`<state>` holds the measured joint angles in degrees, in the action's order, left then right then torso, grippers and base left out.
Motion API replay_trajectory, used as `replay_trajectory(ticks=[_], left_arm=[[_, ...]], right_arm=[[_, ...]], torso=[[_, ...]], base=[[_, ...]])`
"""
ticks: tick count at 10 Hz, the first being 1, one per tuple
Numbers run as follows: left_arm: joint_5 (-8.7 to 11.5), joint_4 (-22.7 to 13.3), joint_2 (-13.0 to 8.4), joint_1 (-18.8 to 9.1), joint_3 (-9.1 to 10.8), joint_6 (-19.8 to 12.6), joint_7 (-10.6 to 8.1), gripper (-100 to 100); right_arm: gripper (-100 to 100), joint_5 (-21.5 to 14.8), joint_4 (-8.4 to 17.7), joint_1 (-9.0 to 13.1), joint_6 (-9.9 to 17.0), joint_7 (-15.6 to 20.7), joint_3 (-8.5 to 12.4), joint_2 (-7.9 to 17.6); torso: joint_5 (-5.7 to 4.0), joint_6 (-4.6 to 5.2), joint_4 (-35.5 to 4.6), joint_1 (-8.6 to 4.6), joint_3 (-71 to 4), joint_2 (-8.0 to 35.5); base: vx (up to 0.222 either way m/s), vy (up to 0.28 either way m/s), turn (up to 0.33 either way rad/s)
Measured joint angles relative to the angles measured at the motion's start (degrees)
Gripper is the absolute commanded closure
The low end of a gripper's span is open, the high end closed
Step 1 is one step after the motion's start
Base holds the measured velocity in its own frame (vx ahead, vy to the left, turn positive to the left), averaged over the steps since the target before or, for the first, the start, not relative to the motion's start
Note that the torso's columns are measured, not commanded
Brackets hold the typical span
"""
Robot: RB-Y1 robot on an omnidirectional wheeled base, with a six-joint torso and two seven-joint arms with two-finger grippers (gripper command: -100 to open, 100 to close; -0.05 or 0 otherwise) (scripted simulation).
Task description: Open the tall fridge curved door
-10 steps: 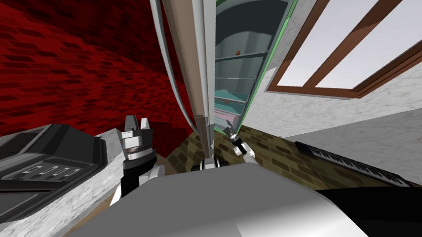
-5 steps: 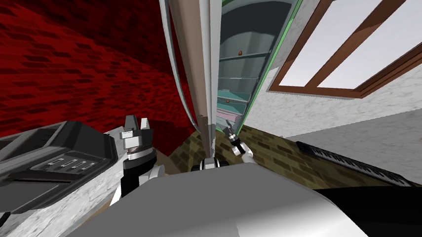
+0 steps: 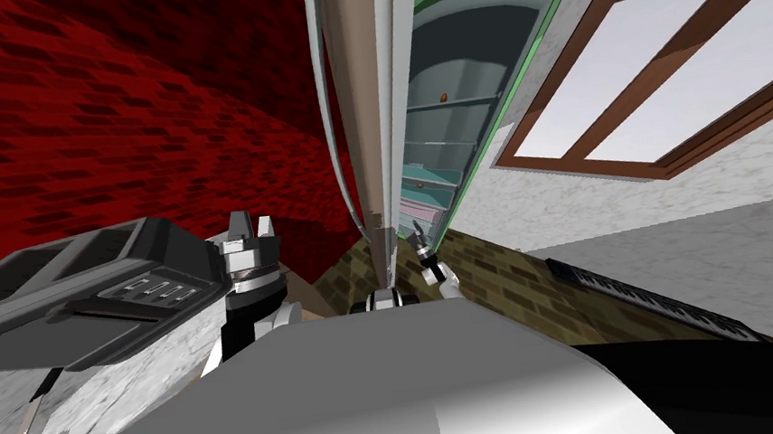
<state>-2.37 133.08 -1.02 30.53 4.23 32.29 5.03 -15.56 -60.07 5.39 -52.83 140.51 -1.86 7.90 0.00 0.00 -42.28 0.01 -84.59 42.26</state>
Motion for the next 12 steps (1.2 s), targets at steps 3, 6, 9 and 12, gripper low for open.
replay_trajectory(ticks=[3, 6, 9, 12], left_arm=[[0.0, 0.0, 0.0, 0.0, 0.0, 0.0, 0.0, 0], [0.0, 0.0, 0.0, 0.0, 0.0, 0.0, 0.0, 0], [0.0, 0.0, -0.01, 0.0, 0.01, 0.0, 0.0, 0], [0.0, 0.0, -0.01, 0.0, 0.01, 0.0, 0.0, 0]], right_arm=[[-100, 2.7, 1.87, 0.86, -0.05, 3.54, -0.78, -1.17], [-100, 5.1, 3.23, 1.47, 0.01, 6.49, -1.43, -2.76], [-100, 7.09, 4.09, 1.75, 0.2, 9.26, -2.15, -6.65], [-100, 5.34, 1.53, -1.36, -1.39, 6.65, 0.99, -7.29]], torso=[[0.0, 0.0, -0.01, -0.03, 0.02, 0.03], [-0.01, -0.02, 0.0, 0.0, 0.01, 0.01], [-0.04, 0.0, 0.0, -0.15, 0.0, -0.01], [-0.03, 0.0, 0.02, -0.1, -0.05, -0.07]], base=[[-0.024, 0.07, 0.012], [-0.027, 0.057, 0.013], [-0.01, 0.015, -0.015], [0.032, -0.026, 0.106]])
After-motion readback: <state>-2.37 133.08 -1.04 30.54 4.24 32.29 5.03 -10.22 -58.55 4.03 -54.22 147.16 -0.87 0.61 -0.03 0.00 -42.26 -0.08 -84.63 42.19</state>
